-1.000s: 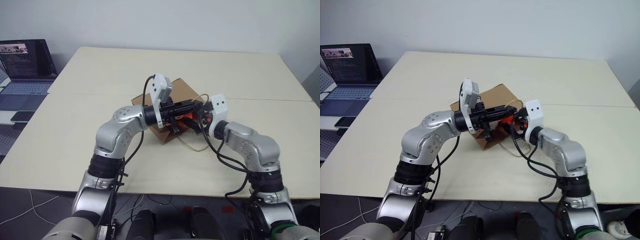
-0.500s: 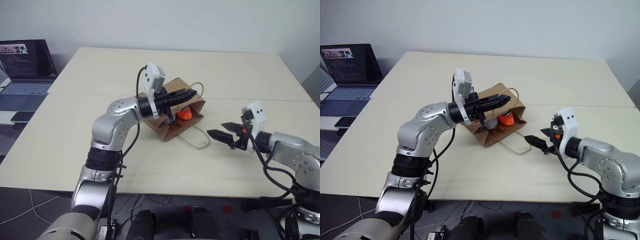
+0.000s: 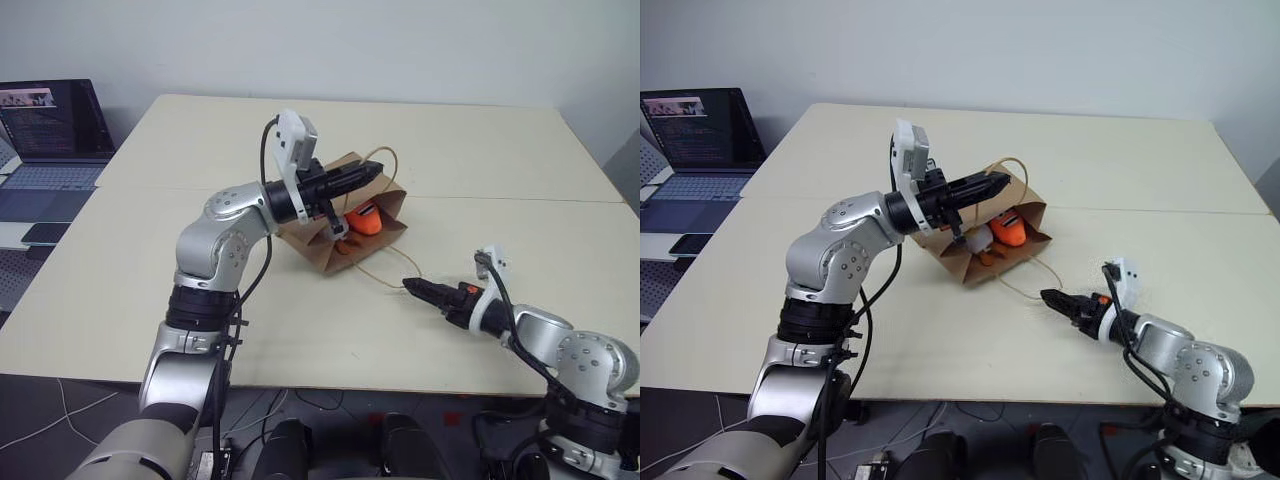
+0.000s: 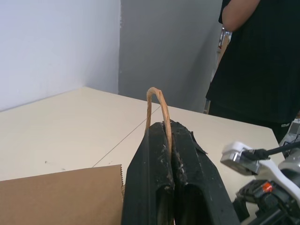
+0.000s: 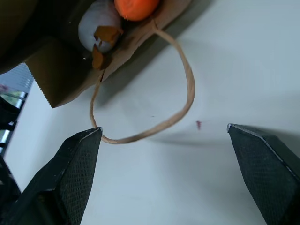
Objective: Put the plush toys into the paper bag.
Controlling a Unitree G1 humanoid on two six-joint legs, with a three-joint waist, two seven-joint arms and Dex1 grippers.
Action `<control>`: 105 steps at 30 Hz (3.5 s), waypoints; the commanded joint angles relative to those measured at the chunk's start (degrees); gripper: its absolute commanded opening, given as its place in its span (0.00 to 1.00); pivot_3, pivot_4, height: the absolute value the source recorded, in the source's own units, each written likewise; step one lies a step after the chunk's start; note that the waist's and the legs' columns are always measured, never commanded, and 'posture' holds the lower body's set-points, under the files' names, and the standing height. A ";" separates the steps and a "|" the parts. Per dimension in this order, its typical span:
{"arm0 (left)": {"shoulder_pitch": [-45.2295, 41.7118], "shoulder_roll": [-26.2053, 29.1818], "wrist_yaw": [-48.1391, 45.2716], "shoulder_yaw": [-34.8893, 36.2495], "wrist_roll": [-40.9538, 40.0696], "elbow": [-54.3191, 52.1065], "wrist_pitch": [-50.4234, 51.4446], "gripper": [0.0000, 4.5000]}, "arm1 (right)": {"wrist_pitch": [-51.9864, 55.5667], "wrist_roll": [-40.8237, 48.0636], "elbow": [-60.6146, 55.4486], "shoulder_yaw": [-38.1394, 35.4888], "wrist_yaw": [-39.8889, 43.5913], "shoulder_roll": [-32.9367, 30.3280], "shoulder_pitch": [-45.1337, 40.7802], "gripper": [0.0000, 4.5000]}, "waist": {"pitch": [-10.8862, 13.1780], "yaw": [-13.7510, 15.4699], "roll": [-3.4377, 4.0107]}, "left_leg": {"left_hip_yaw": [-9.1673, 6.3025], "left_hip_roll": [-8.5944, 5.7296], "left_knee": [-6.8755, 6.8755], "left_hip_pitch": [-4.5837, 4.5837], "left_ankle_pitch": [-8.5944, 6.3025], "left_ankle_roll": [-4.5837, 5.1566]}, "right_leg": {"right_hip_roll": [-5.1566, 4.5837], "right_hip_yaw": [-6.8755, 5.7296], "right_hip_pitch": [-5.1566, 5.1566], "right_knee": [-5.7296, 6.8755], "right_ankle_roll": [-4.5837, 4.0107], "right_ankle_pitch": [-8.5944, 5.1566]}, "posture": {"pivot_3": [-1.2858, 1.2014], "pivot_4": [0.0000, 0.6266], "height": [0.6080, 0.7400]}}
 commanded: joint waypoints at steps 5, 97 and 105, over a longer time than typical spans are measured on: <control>-1.44 0.29 -0.04 0.76 0.13 -0.89 -1.37 0.00 | -5.64 0.95 3.58 -1.66 -5.51 6.49 -2.73 0.79 | -0.01 -0.25 -0.01 | 0.06 0.01 0.01 0.07 0.00 0.00 | 0.04 0.04 0.02 0.03 0.00 0.00 | 0.52 0.24 1.00; 6.53 2.02 -4.77 4.13 0.82 7.65 -3.13 0.99 | -25.93 21.67 -10.54 2.20 27.54 -59.15 -2.09 1.00 | 0.00 0.45 -0.01 | 0.40 0.09 0.79 -0.94 0.00 0.06 | -0.12 0.09 -0.66 0.12 0.13 0.20 | 0.52 0.24 1.00; 5.11 1.56 -8.84 1.50 2.09 10.11 -5.86 0.99 | -24.51 23.03 -11.01 0.36 27.70 -59.09 -1.07 1.00 | 0.00 0.44 -0.01 | 0.40 0.07 0.81 -0.93 0.01 0.06 | -0.09 0.09 -0.65 0.15 0.12 0.22 | 0.52 0.24 1.00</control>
